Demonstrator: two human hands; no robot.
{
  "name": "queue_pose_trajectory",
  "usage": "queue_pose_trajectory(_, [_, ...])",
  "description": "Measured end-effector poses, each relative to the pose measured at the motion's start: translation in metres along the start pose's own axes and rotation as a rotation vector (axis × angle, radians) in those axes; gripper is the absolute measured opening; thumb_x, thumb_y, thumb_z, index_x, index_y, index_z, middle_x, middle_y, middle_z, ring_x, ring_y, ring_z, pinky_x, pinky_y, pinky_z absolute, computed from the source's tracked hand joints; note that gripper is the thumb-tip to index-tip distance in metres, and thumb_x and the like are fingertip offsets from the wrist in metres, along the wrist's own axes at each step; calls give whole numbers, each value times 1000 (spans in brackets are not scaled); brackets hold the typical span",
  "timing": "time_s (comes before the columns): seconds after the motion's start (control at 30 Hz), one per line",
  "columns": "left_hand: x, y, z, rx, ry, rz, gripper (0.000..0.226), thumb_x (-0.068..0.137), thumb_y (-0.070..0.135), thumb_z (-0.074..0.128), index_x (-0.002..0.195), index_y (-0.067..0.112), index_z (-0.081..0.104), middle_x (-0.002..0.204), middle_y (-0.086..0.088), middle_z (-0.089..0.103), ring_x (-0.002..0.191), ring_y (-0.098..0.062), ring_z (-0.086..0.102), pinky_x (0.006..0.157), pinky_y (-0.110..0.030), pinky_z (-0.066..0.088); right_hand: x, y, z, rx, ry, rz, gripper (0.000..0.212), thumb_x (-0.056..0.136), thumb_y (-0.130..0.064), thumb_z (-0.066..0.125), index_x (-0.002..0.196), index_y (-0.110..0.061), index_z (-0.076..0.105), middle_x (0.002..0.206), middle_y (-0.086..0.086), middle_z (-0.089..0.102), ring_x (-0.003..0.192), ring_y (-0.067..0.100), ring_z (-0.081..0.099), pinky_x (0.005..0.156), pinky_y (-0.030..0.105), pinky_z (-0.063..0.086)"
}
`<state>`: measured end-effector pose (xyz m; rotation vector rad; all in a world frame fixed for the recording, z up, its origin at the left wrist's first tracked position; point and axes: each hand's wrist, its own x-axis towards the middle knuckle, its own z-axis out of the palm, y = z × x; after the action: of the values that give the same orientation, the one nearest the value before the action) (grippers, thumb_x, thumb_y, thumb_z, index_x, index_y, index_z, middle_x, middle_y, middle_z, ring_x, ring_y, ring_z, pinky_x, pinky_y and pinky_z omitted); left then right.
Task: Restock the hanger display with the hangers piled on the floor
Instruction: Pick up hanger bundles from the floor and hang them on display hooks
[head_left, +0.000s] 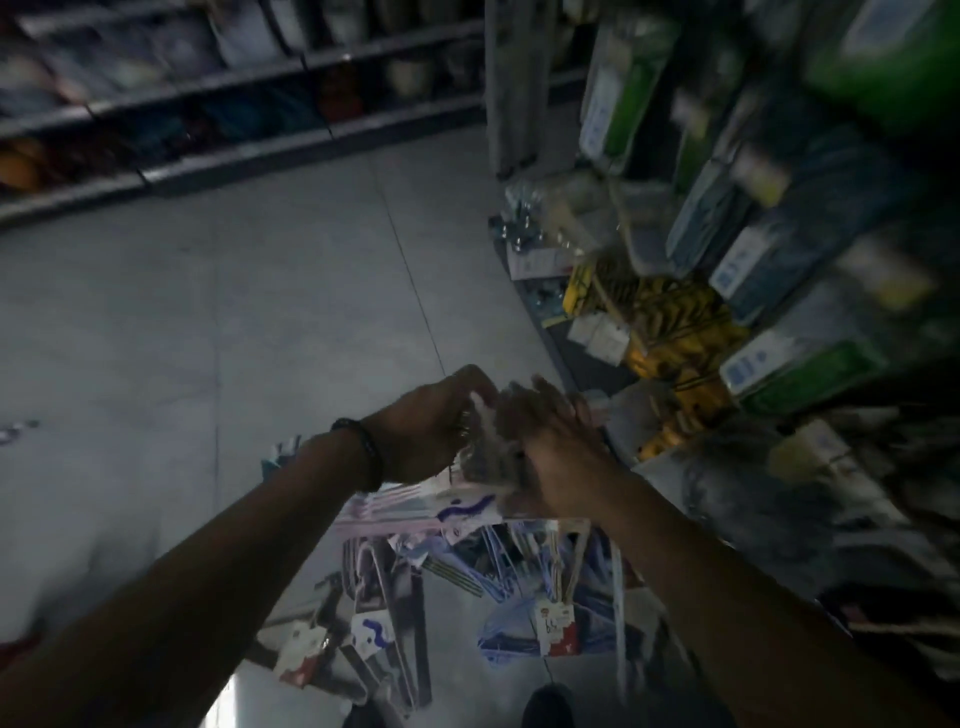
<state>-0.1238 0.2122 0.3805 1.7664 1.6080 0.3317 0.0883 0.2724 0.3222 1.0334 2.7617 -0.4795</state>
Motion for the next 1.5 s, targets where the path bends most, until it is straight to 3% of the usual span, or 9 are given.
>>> queue_pose_trajectory(0.13, [-44, 101, -76, 69, 9, 131, 30, 104, 12, 54, 130, 25, 48, 82, 6, 64, 67, -8, 59, 65, -33, 48, -48, -35, -92, 77, 134, -42, 123, 59, -75, 77, 156, -21, 25, 147, 7, 45, 134, 33, 45, 109, 52, 40])
queue_pose_trajectory(0.47, [-145, 250, -162, 117, 66, 419, 53, 89, 7, 71, 134, 23, 49, 96, -6, 69, 84, -25, 67, 76, -47, 55, -160, -138, -200, 413, 508, 216, 63, 53, -56, 87, 105, -29, 65, 105, -10, 67, 98, 13, 65, 79, 32, 55])
queue_pose_trajectory(0.6, [-191, 250, -166, 181, 439, 467, 72, 75, 41, 87, 137, 37, 50, 130, 4, 50, 115, -9, 42, 97, -28, 35, -211, -174, -212, 656, 616, 493, 69, 49, -51, 92, 107, -36, 57, 97, -14, 66, 88, 12, 66, 73, 36, 58])
queue_pose_trajectory(0.73, [-225, 227, -109, -512, 1081, 103, 65, 63, 60, 74, 112, 23, 55, 115, -5, 58, 108, -27, 58, 94, -45, 51, -267, -193, -208, 1026, 838, 641, 72, 42, -44, 99, 106, -29, 69, 99, -10, 77, 91, 15, 74, 84, 46, 62])
queue_pose_trajectory(0.87, [-238, 257, -61, -1144, 291, -17, 59, 74, 60, 83, 120, 29, 65, 122, 8, 67, 117, -22, 64, 93, -36, 50, -338, -221, -216, 1391, 1029, 634, 61, 57, -11, 97, 114, -6, 75, 102, 13, 80, 92, 35, 77, 86, 52, 61])
queue_pose_trajectory(1.0, [-245, 329, -41, -1320, -176, 111, 69, 85, 57, 77, 136, 12, 65, 137, -21, 66, 122, -40, 66, 105, -61, 51, -414, -247, -227, 1580, 1126, 549, 47, 63, -11, 83, 108, 2, 79, 111, 29, 74, 98, 43, 74, 93, 53, 55])
queue_pose_trajectory(1.2, [-299, 477, 24, -1396, -328, 233, 78, 61, 42, 87, 123, -1, 65, 127, -45, 58, 108, -49, 67, 97, -76, 47, -552, -268, -231, 1379, 1367, 650, 43, 64, -20, 79, 101, 2, 81, 101, 29, 76, 95, 46, 75, 87, 54, 60])
queue_pose_trajectory(1.33, [-343, 565, 78, -1421, -316, 341, 18, 88, 26, 77, 96, 11, 81, 99, -29, 75, 89, -42, 74, 75, -54, 65, -662, -277, -224, 1149, 1439, 662, 34, 88, -33, 80, 112, -8, 80, 109, 17, 79, 104, 36, 75, 98, 54, 57])
queue_pose_trajectory(1.5, [-388, 666, 155, -1305, -304, 423, 42, 63, 36, 79, 98, 15, 71, 102, -23, 72, 103, -49, 71, 88, -68, 58, -805, -299, -220, 521, 1230, 1074, 45, 97, -71, 48, 91, -37, 76, 83, -12, 77, 79, 4, 71, 74, 33, 57])
